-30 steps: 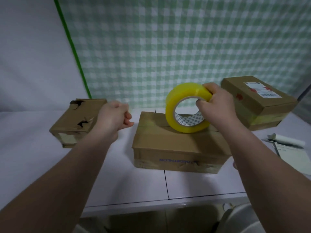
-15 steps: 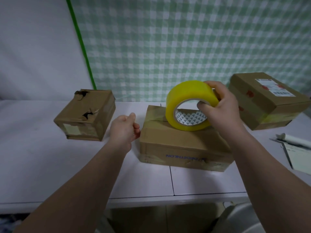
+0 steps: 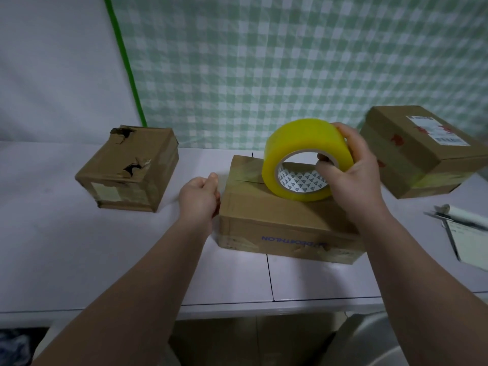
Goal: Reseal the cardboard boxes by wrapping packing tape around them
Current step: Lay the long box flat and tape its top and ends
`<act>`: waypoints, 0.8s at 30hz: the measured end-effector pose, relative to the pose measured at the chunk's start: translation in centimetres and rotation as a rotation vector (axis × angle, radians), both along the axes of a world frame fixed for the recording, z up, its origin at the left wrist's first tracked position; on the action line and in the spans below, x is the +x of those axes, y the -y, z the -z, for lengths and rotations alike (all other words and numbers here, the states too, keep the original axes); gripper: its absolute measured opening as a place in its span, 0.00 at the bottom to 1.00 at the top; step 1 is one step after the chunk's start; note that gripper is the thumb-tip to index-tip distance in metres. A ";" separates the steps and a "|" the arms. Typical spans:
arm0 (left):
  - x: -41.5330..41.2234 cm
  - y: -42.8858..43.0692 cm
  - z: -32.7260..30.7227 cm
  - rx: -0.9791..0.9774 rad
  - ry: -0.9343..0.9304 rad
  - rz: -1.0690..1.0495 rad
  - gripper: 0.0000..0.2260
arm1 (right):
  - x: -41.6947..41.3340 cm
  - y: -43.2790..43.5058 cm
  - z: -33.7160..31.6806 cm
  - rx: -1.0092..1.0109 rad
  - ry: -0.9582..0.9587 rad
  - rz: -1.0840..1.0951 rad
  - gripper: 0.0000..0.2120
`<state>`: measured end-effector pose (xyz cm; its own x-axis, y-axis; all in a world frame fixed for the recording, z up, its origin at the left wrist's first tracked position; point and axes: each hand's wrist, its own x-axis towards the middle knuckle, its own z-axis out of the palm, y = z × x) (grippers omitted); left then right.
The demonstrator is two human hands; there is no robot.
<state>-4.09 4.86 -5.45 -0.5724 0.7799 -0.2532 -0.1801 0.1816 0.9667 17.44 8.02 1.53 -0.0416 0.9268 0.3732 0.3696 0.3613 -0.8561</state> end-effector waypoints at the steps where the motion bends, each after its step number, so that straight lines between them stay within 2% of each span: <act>1: 0.0 -0.1 0.2 -0.003 -0.006 0.004 0.16 | 0.0 -0.1 0.1 -0.002 -0.003 0.001 0.27; 5: 0.5 0.0 0.7 -0.011 -0.049 0.048 0.15 | 0.0 -0.2 0.9 -0.007 -0.040 0.005 0.28; 9: 0.3 -0.1 0.8 -0.025 -0.168 0.125 0.17 | -0.4 -0.3 1.6 -0.002 -0.084 0.039 0.28; 15: 0.2 -0.1 0.8 -0.126 -0.111 0.283 0.12 | -0.4 -0.3 1.8 0.018 -0.094 0.065 0.27; 18: -0.5 0.1 1.0 -0.240 -0.255 0.347 0.09 | -0.4 -0.3 1.8 0.024 -0.095 0.063 0.27; 20: -0.8 0.1 0.5 -0.217 -0.398 0.264 0.08 | -0.4 -0.4 1.8 0.029 -0.091 0.064 0.27; 21: -0.8 0.2 -0.1 -0.160 -0.390 0.199 0.08 | -0.4 -0.3 1.7 0.029 -0.088 0.064 0.27; 22: -0.5 0.3 -0.8 -0.084 -0.304 0.162 0.09 | -0.4 -0.3 1.7 0.028 -0.086 0.065 0.27; 24: 0.4 0.6 -1.9 0.014 -0.111 0.228 0.17 | -0.4 -0.3 1.7 0.021 -0.080 0.066 0.27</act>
